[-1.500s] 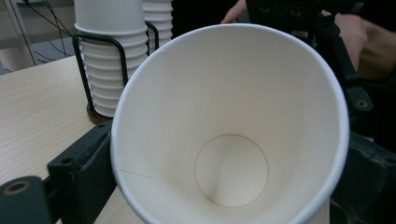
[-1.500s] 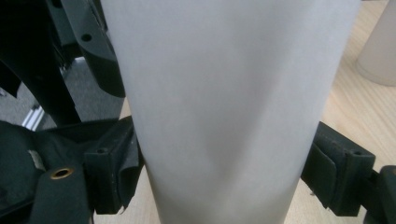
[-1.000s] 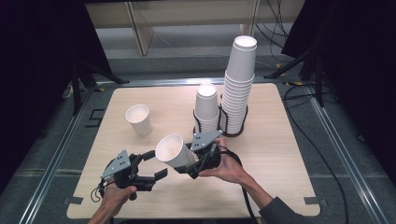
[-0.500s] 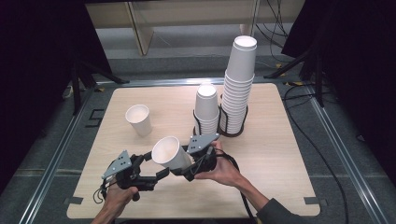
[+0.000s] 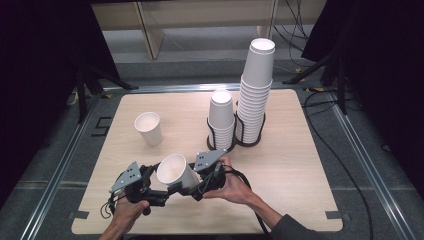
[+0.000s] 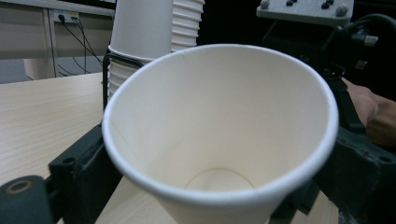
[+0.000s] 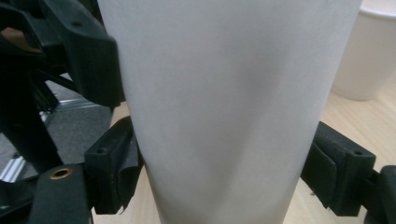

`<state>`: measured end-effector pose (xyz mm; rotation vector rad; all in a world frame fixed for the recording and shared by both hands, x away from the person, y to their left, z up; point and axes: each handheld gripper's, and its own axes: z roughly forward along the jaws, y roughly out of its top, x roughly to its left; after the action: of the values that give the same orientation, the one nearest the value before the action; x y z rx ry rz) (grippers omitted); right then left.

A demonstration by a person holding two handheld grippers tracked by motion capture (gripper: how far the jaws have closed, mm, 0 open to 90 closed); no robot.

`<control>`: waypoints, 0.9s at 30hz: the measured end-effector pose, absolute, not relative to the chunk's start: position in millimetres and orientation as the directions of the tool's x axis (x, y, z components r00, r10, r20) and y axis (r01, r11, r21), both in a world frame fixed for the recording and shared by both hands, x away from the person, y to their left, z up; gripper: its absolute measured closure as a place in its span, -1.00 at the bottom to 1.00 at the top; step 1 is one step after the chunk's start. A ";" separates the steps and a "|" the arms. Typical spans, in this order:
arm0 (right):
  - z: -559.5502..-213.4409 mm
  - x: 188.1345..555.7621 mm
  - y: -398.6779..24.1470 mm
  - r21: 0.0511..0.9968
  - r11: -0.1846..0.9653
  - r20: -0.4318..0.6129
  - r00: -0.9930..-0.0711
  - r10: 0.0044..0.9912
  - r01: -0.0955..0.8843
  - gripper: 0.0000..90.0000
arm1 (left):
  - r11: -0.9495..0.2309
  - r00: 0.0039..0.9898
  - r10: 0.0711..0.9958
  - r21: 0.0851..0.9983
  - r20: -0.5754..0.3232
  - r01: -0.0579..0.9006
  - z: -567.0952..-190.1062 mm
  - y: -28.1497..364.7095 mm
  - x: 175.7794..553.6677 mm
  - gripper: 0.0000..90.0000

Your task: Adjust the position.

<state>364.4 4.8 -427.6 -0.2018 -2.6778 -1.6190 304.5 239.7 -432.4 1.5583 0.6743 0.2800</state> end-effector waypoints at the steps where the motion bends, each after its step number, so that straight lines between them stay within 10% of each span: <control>1: -428.7 363.7 5.8 0.879 0.464 0.066 -0.993 0.103 0.106 -0.53 | 0.031 0.794 0.565 0.968 -0.222 0.248 -432.9 239.6 304.9 -0.88; 27: -432.7 373.8 -14.4 0.867 0.459 0.140 -0.979 0.146 0.192 -0.62 | 0.024 0.758 0.626 0.976 -0.182 0.215 -431.1 251.0 308.5 -0.74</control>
<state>373.8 -14.4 -432.7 -0.3061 -2.6443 -1.5813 308.5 251.0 -431.1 1.5479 0.7034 0.3629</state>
